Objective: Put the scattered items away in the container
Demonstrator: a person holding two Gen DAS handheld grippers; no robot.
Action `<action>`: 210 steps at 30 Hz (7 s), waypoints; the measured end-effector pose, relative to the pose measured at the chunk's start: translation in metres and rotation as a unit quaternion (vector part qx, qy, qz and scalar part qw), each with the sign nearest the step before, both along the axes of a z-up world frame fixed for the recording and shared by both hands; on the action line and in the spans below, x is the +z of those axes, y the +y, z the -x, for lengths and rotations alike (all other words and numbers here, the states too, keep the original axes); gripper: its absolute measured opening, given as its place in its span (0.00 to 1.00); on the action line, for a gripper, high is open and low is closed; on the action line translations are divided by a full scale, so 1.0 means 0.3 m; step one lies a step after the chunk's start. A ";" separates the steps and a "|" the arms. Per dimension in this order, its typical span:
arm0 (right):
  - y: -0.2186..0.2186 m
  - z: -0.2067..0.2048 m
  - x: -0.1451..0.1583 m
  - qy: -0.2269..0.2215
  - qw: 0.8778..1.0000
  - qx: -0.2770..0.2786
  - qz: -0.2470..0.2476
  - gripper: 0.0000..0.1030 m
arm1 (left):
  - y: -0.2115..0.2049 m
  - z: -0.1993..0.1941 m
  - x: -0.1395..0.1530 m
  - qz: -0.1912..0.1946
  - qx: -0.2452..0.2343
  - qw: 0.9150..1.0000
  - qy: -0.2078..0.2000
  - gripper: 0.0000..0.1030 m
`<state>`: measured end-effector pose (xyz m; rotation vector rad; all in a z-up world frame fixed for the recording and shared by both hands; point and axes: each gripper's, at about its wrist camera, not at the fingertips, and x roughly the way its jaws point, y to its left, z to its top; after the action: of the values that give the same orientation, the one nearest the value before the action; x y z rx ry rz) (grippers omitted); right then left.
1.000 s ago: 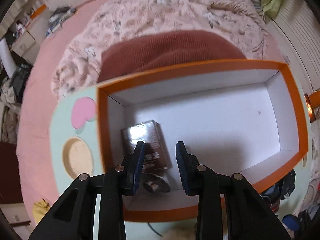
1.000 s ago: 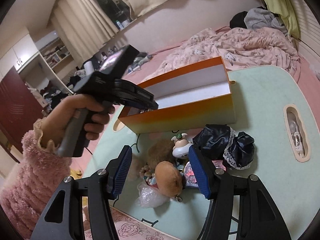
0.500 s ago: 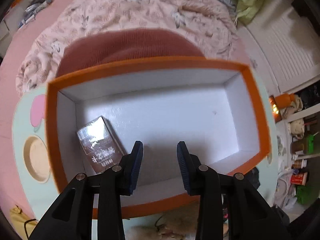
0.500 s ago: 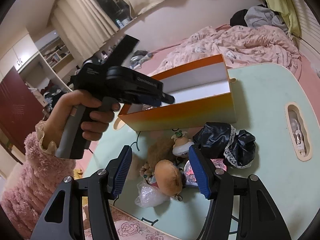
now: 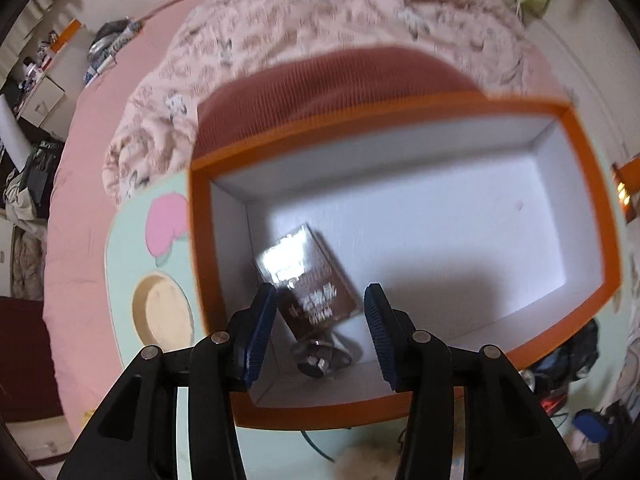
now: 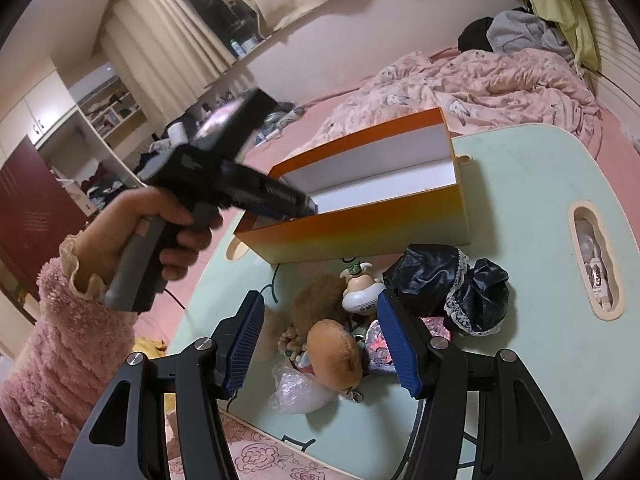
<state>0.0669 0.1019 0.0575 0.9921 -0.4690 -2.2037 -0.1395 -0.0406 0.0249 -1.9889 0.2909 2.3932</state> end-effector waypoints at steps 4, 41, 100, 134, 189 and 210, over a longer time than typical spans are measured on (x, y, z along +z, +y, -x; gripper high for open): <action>0.006 0.002 0.000 -0.001 1.000 -0.002 0.004 0.57 | 0.011 0.012 -0.026 0.022 -0.001 1.000 0.006 0.53; -0.003 -0.013 -0.010 -0.008 1.000 -0.005 -0.012 0.57 | -0.120 -0.493 0.033 -0.252 -0.009 0.952 0.173 0.21; -0.126 -0.006 0.051 0.011 0.994 0.021 -0.110 0.57 | -0.242 -0.617 0.079 -0.235 0.066 0.918 0.312 0.66; -0.313 0.563 -0.023 -0.250 0.923 0.128 -0.262 0.56 | -0.307 -0.636 0.077 -0.236 0.086 0.913 0.320 0.66; -0.545 0.527 -0.046 -0.253 0.906 0.239 -0.240 0.52 | -0.364 -0.623 0.051 -0.242 0.131 0.908 0.317 0.66; -0.716 0.499 -0.093 -0.192 0.919 0.215 -0.268 0.27 | -0.500 -0.640 0.041 -0.285 0.207 0.873 0.338 0.66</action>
<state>-0.0827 -0.1130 0.0297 1.6541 0.2048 -1.7593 0.0526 -0.1906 0.0372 -0.9859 -0.8370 2.8666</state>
